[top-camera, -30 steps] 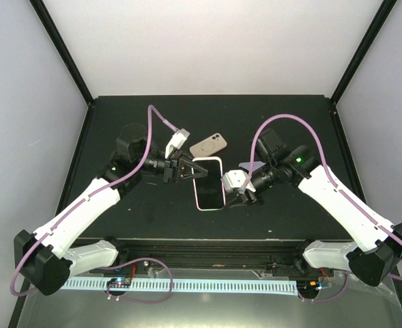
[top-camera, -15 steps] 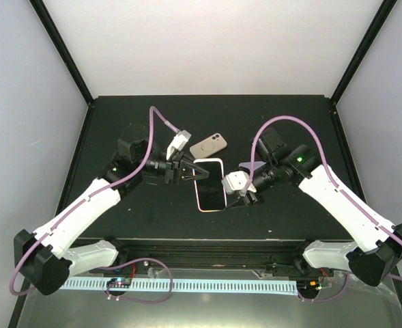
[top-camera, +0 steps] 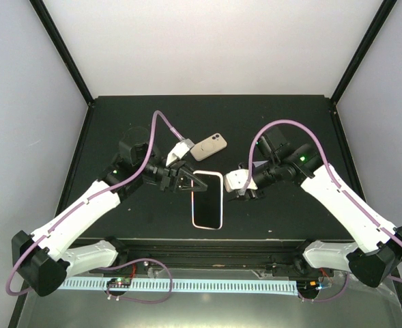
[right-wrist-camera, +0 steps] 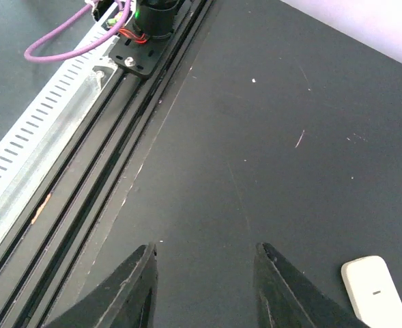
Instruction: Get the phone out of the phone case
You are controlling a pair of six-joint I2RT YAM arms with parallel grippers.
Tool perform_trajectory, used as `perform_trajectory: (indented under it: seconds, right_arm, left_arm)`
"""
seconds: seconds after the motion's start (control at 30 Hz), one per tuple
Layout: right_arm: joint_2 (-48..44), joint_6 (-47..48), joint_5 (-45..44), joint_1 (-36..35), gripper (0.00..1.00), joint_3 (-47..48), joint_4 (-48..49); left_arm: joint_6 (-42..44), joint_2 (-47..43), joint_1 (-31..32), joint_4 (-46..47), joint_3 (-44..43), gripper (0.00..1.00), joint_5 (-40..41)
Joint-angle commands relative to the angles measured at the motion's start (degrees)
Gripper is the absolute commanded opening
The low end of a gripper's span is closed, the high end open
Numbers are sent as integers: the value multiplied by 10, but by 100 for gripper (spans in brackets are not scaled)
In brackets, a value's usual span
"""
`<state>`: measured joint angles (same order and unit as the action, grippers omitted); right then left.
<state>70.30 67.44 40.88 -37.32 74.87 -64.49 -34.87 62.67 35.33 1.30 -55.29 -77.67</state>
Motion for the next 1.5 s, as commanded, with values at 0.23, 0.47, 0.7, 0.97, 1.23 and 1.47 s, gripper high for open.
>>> perform_trajectory:
  seconds: [0.23,0.47,0.7,0.97,1.23,1.47]
  right_arm:
    - [-24,-146,251,12,65,-48,25]
    - [-30,-234,297,12,53,-79,61]
    - [-26,-279,274,12,36,-82,108]
    - [-21,-262,284,13,46,-80,101]
    - [-18,-226,291,11,38,-75,69]
    - [-16,-283,242,12,27,-79,133]
  left_arm:
    - [100,-20,-21,-136,-84,2,72]
    - [82,-74,-30,-81,-38,2,153]
    - [81,-66,-30,-77,-37,1,135]
    - [89,-65,-31,-87,-39,2,129]
    - [93,-62,-34,-91,-40,2,125]
    - [91,-55,-35,-94,-43,2,97]
